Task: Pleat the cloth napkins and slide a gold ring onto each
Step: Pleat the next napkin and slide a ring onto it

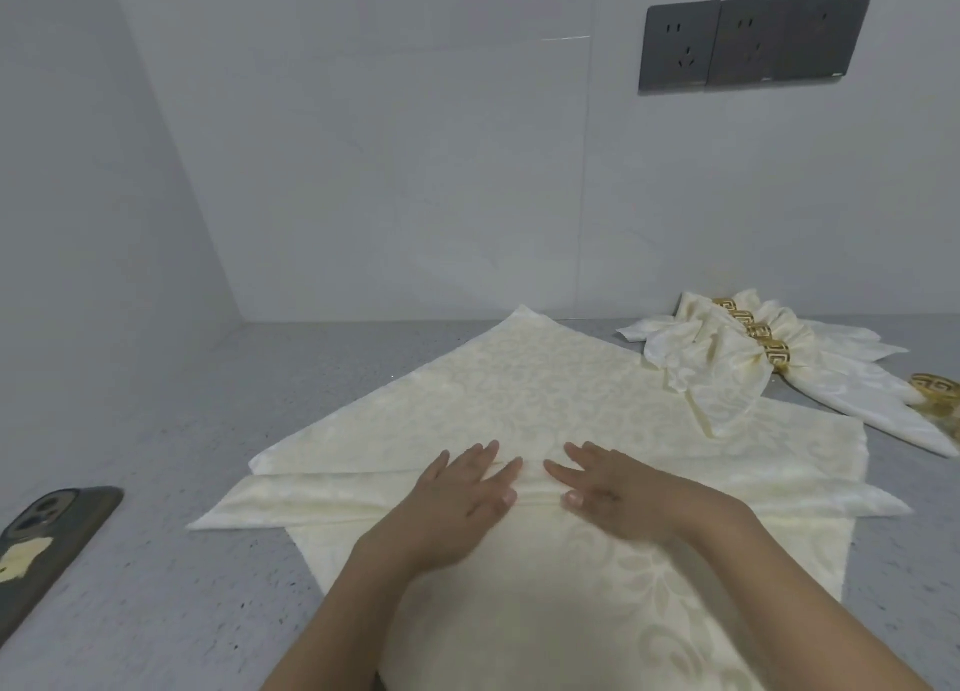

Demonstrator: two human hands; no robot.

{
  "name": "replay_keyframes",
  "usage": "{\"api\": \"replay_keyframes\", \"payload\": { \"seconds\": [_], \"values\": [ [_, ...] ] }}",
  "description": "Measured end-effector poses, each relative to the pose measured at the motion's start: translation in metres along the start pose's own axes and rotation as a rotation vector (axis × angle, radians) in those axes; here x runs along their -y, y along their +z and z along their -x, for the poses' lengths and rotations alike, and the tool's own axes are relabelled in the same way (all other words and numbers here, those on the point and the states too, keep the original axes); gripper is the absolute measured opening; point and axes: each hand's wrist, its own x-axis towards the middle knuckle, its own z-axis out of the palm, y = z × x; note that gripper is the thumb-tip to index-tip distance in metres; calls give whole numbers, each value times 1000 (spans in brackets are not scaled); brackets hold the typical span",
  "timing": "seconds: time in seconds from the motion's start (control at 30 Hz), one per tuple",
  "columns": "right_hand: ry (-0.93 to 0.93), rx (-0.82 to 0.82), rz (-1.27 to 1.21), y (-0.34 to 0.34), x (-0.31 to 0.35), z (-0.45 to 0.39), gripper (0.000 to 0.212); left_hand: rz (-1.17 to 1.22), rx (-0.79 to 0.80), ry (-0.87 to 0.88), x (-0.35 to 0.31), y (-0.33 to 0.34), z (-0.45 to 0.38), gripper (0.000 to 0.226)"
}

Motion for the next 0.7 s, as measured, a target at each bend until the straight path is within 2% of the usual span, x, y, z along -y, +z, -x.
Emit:
{"api": "replay_keyframes", "payload": {
  "seconds": [0.1, 0.2, 0.23, 0.3, 0.37, 0.4, 0.47, 0.57, 0.7],
  "values": [
    [41, -16, 39, -1, 6, 1, 49, -82, 40, -21, -1, 2, 2, 49],
    [-7, -384, -70, -3, 25, -5, 35, -30, 31, -17, -1, 1, 2, 48],
    [-33, -453, -182, -3, 35, -7, 27, 25, 14, -21, -1, 0, 3, 47],
    [-34, -446, -452, 0, 51, -13, 20, 262, -53, -75, 1, -3, 3, 45],
    [26, -437, -597, 6, 59, -21, 19, 559, -208, -165, 7, -5, 2, 46],
    [64, -453, -619, 9, 63, -24, 21, 588, -286, -193, 11, -7, 4, 49],
    [121, -473, -646, 14, 69, -29, 17, 433, -344, -230, 22, -6, 8, 49],
    [167, -472, -674, 17, 77, -32, 4, 169, -313, -300, 35, -11, 15, 38],
    [232, -505, -561, 21, 92, -36, 24, 80, -303, -433, 41, -25, 22, 25]
  ]
}}
